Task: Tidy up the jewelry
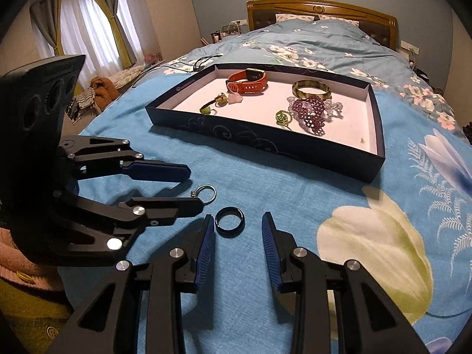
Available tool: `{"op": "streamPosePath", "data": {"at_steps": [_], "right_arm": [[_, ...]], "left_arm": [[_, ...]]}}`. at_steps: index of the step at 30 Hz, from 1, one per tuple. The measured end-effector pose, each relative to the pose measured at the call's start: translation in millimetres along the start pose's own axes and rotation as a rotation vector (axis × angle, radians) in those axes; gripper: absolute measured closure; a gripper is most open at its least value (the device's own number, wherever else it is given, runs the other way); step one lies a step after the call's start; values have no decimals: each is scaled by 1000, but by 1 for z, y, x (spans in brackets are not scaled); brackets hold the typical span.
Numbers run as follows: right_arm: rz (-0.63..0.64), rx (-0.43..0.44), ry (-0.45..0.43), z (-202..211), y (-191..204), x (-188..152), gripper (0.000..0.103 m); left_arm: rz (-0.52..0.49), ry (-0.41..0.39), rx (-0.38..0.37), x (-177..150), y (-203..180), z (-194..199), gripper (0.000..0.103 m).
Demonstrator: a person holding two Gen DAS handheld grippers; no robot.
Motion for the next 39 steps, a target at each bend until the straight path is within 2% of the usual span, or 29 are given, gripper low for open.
{"op": "streamPosePath", "data": {"at_steps": [3, 12, 20, 39], "right_arm": [[-3, 1, -2, 1, 1, 0, 72], [-5, 9, -6, 1, 3, 0, 72], [-4, 10, -7, -1, 6, 0, 72], [22, -9, -7, -5, 10, 1, 71]], "left_arm": [[-5, 10, 4, 0, -1, -3, 68], [15, 10, 7, 0, 3, -4, 85], [34, 2, 8, 0, 5, -2, 93], [81, -4, 12, -5, 15, 8, 95]]}}
Point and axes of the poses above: each gripper's, at about its wrist camera, not at the fingertips, and z roughly against the way its jaws point, y to its left, x to its top, the point moved 9 cm from there along -z, roughly the way its jaws point, and after that the axes turned 12 degrees about -y, right-handed, at the moved point
